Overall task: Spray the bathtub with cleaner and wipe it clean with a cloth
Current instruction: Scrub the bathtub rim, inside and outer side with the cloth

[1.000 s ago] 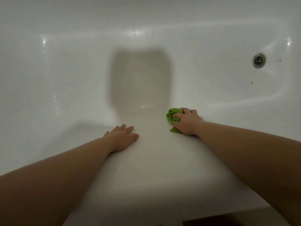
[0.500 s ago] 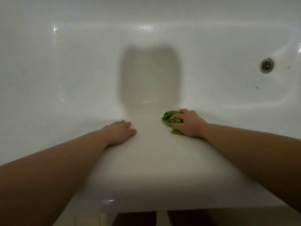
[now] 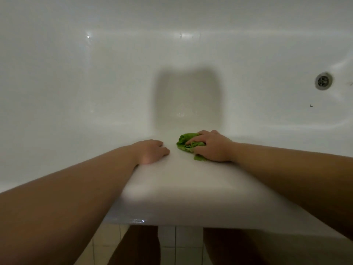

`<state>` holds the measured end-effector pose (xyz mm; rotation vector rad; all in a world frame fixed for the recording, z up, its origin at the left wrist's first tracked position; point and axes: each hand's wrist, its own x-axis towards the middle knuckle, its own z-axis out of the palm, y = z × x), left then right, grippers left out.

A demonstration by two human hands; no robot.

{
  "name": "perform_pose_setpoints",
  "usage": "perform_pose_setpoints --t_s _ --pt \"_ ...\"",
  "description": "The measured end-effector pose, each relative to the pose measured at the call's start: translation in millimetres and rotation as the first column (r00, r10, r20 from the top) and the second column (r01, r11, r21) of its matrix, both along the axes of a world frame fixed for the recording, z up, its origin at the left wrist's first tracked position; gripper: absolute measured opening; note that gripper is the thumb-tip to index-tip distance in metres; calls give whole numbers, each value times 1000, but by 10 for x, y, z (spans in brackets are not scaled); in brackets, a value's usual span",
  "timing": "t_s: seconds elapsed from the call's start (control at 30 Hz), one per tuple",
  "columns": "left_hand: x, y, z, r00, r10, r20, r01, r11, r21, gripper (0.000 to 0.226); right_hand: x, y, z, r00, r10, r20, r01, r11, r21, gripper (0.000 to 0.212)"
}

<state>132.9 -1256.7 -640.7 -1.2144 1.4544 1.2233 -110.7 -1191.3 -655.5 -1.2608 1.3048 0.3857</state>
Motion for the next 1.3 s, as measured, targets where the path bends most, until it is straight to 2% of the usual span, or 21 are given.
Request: perform_pose_setpoints --t_s 0.1,0.2,0.27,0.43,0.53,0.63,0.77,0.93,1.07,1.17,1.3 --pt "7 -23 -99 1000 -2 -21 2 1000 10 62 -115 -23 -142 996 18 -90 -19 1000 -4 45" --pt "83 -59 -226 1000 -3 -30 4 1000 19 64 56 -192 -399 949 237 -205 -244 970 -7 54" --pt "152 -84 -286 999 -17 -39 18 1000 25 64 279 -308 -532 933 286 -218 -298 954 -23 55" --pt "393 -183 -318 999 -18 -37 19 1000 18 64 817 -429 -343 957 277 -92 -283 957 -60 49" --pt "557 -219 -281 1000 -12 -28 12 1000 15 64 684 -266 -139 998 61 -6 -62 997 -40 44" --pt "683 -239 -248 1000 -14 -14 14 1000 -2 64 419 -184 -100 997 18 -81 -19 1000 -11 45" --pt "750 -231 -171 1000 -23 -5 23 999 -24 62 493 -344 -134 959 105 -265 -80 991 103 52" --pt "759 -219 -47 999 -45 6 45 999 -25 62 917 -414 225 985 130 -112 -123 990 65 49" --pt "698 -221 157 996 -89 5 89 996 -23 59 773 -168 637 999 -53 -13 53 999 14 41" --pt "637 -187 292 993 -120 9 120 992 -32 58 475 -28 809 989 -135 -67 137 990 22 39" --pt "543 -162 457 979 -204 1 204 978 -38 50 484 -119 788 981 -87 -172 97 994 54 42"
